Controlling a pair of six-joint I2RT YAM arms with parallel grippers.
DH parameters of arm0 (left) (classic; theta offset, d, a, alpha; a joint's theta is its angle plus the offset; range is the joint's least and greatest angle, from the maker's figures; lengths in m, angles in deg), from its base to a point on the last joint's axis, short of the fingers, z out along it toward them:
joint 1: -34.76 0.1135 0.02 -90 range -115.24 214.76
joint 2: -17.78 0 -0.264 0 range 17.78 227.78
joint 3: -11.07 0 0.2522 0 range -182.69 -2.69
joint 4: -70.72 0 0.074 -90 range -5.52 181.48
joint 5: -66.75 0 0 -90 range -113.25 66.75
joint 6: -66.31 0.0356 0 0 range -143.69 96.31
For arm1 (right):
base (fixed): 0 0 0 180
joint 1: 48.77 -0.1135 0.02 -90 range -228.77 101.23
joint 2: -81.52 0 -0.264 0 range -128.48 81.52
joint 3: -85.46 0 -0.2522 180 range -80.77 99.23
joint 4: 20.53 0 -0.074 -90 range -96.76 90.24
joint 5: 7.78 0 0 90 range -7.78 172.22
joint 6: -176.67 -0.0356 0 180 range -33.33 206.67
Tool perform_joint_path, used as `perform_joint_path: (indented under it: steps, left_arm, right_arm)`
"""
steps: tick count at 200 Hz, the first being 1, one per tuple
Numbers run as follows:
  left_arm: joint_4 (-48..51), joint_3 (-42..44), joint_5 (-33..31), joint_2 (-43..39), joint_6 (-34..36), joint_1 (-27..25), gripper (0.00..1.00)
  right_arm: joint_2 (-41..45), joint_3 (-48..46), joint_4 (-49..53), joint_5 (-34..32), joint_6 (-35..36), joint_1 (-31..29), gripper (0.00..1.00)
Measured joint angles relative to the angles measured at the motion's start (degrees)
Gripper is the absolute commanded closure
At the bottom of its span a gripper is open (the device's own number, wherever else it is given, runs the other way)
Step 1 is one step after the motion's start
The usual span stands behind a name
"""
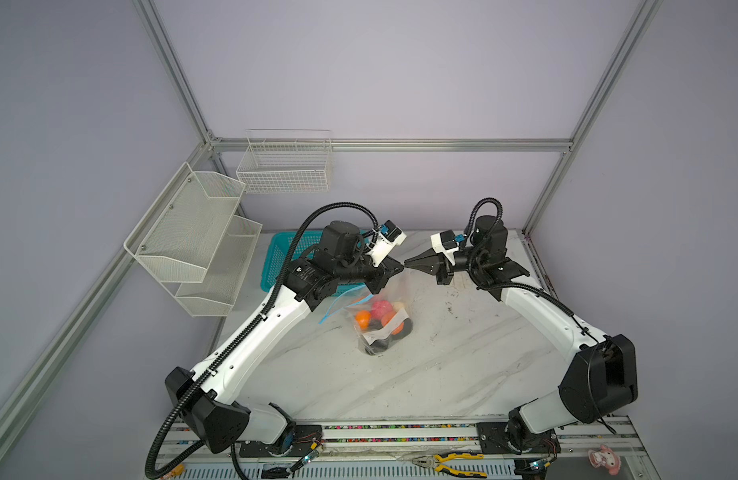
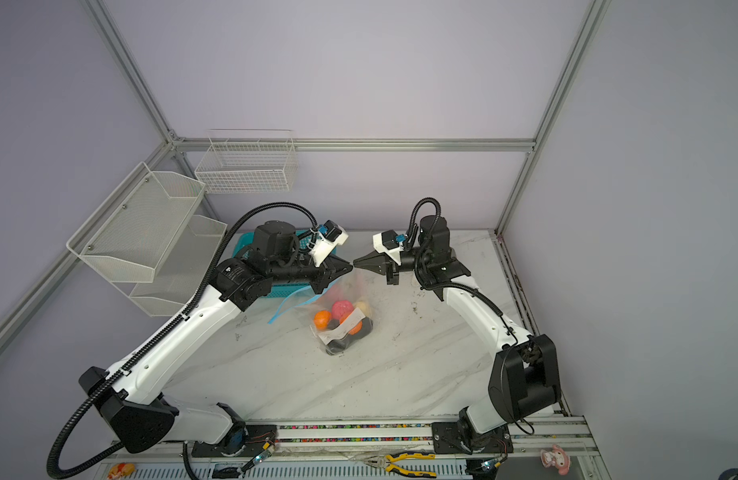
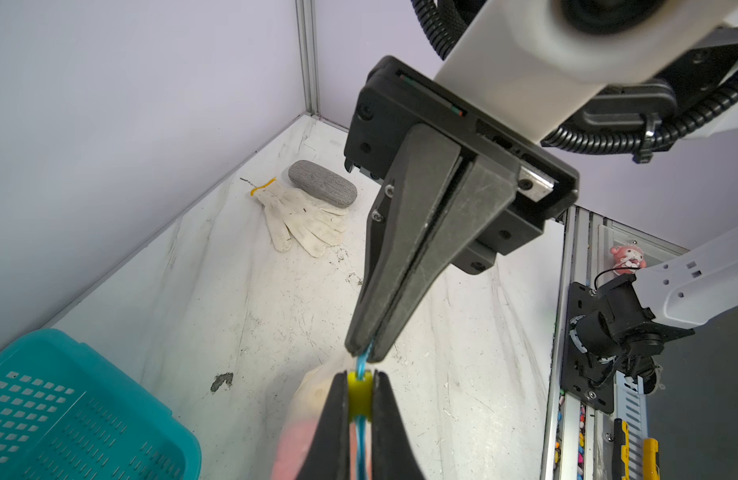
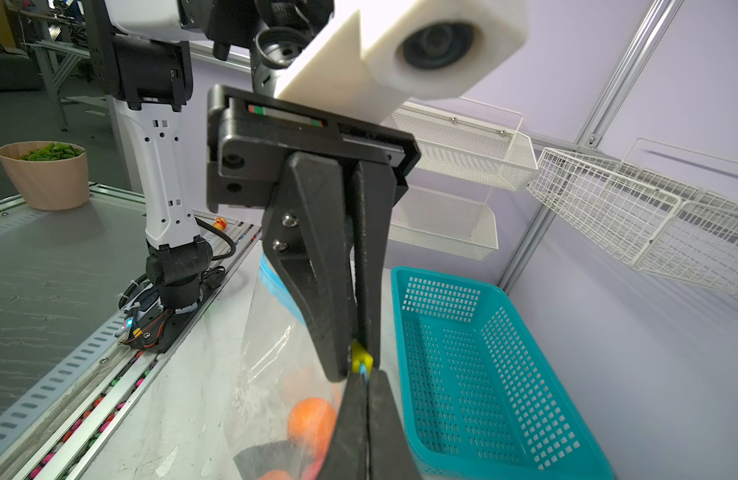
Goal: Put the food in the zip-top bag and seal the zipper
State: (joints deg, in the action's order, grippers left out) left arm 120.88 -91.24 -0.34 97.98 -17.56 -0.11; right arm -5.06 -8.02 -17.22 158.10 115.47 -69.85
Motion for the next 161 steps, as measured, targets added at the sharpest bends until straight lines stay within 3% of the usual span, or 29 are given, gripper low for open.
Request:
perform_joint_path:
  steps: [161]
  left_arm:
    - [0.9, 5.2, -3.9, -5.0, -0.1, 0.0, 1.0]
  right_arm:
    - [0.0, 0.0, 0.6, -0.5, -0.9, 1.8, 1.0]
